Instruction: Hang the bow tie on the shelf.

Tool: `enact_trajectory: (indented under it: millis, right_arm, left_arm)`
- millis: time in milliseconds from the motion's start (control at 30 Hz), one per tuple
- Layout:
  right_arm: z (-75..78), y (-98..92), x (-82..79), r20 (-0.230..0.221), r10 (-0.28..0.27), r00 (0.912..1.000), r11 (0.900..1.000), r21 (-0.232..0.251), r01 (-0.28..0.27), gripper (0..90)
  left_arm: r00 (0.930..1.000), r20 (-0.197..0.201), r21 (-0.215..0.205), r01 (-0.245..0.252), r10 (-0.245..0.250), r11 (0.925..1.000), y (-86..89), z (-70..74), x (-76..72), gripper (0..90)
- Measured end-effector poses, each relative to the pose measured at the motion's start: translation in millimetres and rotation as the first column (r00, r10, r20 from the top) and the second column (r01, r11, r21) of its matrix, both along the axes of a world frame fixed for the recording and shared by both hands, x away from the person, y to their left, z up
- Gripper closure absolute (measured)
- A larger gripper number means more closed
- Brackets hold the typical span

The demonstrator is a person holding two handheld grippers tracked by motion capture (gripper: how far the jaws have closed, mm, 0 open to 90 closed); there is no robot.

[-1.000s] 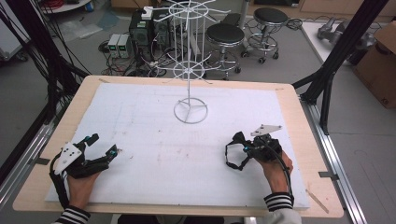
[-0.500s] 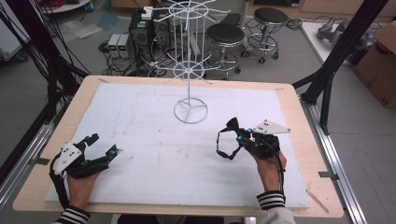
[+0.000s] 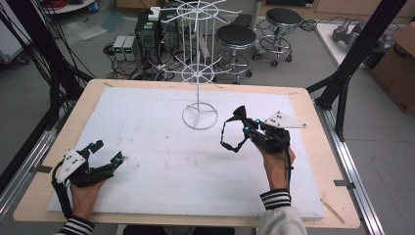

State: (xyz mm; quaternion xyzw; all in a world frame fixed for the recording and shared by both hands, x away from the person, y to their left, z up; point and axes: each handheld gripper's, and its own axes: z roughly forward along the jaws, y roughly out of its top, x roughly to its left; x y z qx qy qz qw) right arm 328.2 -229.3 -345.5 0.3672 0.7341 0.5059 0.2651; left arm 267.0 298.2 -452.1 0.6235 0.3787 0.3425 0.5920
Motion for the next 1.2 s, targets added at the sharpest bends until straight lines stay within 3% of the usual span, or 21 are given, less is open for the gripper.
enact_trajectory:
  millis: [767,1200]
  right_arm:
    - [47.3,27.9,41.3,0.084,0.005,0.9964,0.999,0.045,-0.009,76.6]
    - [57.5,39.0,63.1,0.094,-0.006,0.9955,0.999,0.04,0.002,76.6]
  left_arm:
    - [1.0,-0.002,-0.004,0.001,-0.001,1.0,0.2,0.0,-0.1,16.0]
    - [1.0,0.0,-0.004,0.002,-0.002,1.0,0.4,0.0,-0.1,16.0]
